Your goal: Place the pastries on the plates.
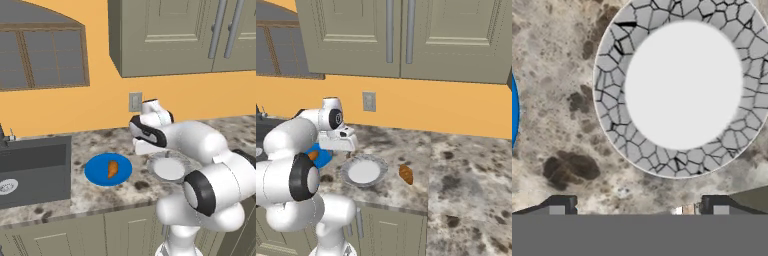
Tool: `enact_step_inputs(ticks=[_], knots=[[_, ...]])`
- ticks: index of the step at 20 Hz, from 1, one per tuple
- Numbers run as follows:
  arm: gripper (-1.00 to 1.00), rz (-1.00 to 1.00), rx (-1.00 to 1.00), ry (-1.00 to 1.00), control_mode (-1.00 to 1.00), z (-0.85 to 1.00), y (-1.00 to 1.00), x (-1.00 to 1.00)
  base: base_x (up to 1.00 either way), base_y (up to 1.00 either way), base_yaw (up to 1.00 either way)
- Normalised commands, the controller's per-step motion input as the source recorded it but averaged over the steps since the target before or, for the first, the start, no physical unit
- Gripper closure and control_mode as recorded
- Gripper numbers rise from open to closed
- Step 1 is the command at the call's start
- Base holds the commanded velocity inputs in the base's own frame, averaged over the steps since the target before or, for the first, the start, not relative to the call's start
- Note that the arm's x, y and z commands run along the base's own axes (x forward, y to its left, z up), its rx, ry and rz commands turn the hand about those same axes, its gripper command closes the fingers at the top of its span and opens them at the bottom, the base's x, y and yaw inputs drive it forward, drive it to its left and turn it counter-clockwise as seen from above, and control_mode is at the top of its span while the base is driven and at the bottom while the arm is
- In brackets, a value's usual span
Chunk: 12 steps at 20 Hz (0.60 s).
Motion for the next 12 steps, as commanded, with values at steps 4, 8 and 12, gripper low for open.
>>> enact_step_inputs(ticks=[4,8,12], knots=[[-1.0,0.0,0.0,0.0,-1.0,0.19,-0.99,-0.15,0.0,0.0,0.0],[-1.0,0.0,0.0,0.0,-1.0,0.18,-0.84,0.0,0.0,0.0,0.0],[-1.0,0.0,0.01,0.0,-1.0,0.14,-0.7,0.0,0.0,0.0,0.0]])
